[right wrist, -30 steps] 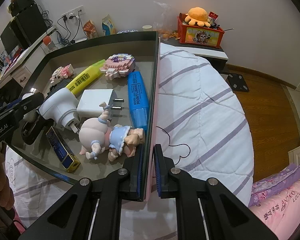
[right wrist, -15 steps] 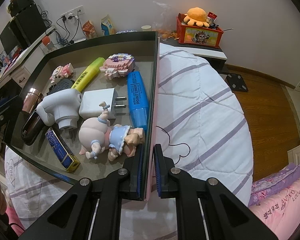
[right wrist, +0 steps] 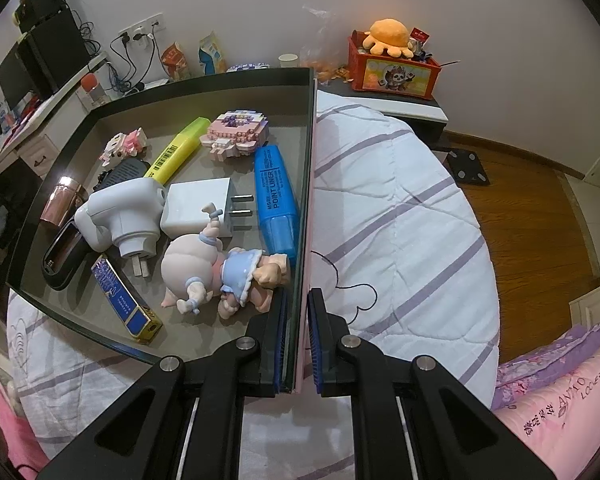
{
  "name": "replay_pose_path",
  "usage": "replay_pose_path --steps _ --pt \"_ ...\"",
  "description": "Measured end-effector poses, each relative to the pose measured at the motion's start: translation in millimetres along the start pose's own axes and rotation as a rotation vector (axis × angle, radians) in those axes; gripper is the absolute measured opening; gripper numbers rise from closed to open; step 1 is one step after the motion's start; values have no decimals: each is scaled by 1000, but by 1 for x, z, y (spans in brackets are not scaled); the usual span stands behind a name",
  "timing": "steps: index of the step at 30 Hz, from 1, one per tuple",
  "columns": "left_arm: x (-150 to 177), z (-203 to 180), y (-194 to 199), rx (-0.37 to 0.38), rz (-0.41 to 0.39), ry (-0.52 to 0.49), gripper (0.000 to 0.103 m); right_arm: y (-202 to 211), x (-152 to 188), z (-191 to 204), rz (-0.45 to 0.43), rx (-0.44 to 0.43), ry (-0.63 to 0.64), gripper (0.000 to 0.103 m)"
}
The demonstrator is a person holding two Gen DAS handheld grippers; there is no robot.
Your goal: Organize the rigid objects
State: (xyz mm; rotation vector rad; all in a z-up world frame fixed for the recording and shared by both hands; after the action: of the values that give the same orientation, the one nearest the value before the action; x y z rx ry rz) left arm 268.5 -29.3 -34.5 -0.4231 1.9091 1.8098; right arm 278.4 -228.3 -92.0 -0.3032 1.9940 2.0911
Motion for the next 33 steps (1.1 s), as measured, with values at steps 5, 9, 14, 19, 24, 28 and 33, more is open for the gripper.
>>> replay_pose_path --steps 5,9,14,19,24,28,33 --pt "9 5 13 -2 -10 20 103 13 2 5 -25 8 9 20" --pt "18 5 28 -1 -22 24 103 43 6 12 -104 6 15 83" --pt "29 2 48 -9 -44 20 103 78 16 21 -168 4 29 83" --pt "42 1 75 -16 -79 26 103 125 31 33 -270 -33 31 83" --pt "57 0 109 -45 -136 27 103 176 56 42 -369 -73 36 83" --pt "71 1 139 -55 -194 50 103 210 83 47 -430 -79 45 83" --pt "98 2 173 -77 -254 65 103 236 126 51 -478 -70 40 83"
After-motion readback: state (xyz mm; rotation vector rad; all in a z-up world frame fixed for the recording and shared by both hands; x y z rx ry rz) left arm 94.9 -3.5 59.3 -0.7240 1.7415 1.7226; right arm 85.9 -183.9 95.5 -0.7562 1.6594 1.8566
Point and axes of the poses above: each gripper's, at about its wrist camera, not at the fingertips, and y roughly against the way its jaws point, z to its left, x to its underside, the point moved 10 cm from there along -y, roughly the way its jaws point, and after that the axes turned 9 degrees about z, right-handed, at the moved point
